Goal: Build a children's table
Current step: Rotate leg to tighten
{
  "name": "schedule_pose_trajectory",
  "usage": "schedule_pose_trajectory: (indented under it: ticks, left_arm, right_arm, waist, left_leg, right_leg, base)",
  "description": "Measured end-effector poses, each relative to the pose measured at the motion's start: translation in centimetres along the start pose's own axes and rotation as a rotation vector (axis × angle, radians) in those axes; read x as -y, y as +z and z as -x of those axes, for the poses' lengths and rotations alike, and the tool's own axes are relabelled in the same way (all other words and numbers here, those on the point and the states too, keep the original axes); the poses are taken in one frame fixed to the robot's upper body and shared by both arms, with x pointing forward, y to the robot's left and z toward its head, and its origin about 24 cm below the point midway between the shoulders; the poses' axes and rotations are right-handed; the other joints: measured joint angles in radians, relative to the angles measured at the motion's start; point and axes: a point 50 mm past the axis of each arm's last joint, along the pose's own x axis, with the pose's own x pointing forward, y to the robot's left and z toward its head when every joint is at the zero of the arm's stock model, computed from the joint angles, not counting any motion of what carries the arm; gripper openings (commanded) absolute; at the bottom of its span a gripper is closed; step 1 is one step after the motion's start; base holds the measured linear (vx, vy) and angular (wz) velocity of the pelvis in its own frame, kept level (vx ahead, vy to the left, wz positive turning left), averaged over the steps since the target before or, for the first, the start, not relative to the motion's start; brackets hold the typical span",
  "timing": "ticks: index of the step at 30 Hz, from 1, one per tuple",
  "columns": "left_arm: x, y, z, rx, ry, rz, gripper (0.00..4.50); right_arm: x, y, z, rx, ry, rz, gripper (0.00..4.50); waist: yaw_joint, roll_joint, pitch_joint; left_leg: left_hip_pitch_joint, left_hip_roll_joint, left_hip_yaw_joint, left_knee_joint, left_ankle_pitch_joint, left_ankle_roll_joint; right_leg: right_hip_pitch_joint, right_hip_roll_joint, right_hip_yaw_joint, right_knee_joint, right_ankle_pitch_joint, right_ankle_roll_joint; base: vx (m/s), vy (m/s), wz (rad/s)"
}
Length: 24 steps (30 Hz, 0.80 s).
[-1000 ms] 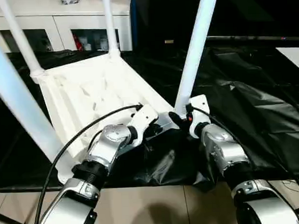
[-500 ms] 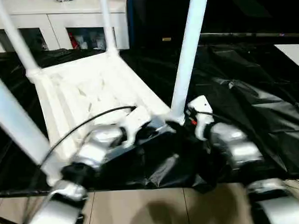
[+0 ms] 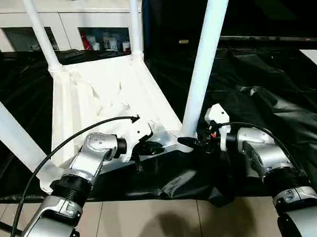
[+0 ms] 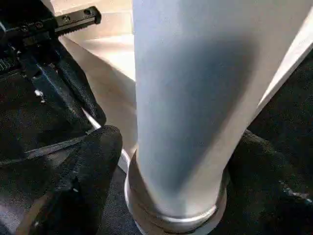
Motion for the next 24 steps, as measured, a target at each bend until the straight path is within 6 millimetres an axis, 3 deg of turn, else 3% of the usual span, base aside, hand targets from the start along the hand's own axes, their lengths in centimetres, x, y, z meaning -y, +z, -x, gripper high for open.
schedule_pose_trajectory:
  ticks: [10, 16, 24]
  left_arm:
    - [0.2, -0.2, 0.2, -0.001, -0.013, -0.001, 0.00]
    - [0.3, -0.1, -0.1, 0.006, -0.003, 0.009, 0.00]
    - [-0.3, 0.7, -2.9, 0.000, 0.147, 0.054, 0.00]
  right_arm:
    - [0.1, 0.0, 0.3, 0.005, 0.017, 0.005, 2.34]
    - [0.1, 0.0, 0.3, 0.015, 0.004, -0.009, 2.12]
    - [0.1, -1.0, -1.3, 0.061, -0.295, -0.120, 2.06]
  waist:
    - [0.002, 0.000, 0.000]
    - [0.001, 0.000, 0.000]
    - [-0.001, 0.000, 0.000]
  left_leg:
    - [0.000, 0.000, 0.000, 0.001, 0.000, 0.000]
    - [0.000, 0.000, 0.000, 0.002, 0.000, 0.000]
    - [0.007, -0.001, -0.001, 0.000, 0.000, 0.000]
  right_leg:
    - [0.000, 0.000, 0.000, 0.001, 0.000, 0.000]
    - [0.001, 0.000, 0.000, 0.001, 0.000, 0.000]
    - [0.007, 0.000, 0.001, 0.002, 0.000, 0.001]
  base:
    - [0.000, 0.000, 0.00]
    - [0.000, 0.000, 0.00]
    - [0.000, 0.000, 0.00]
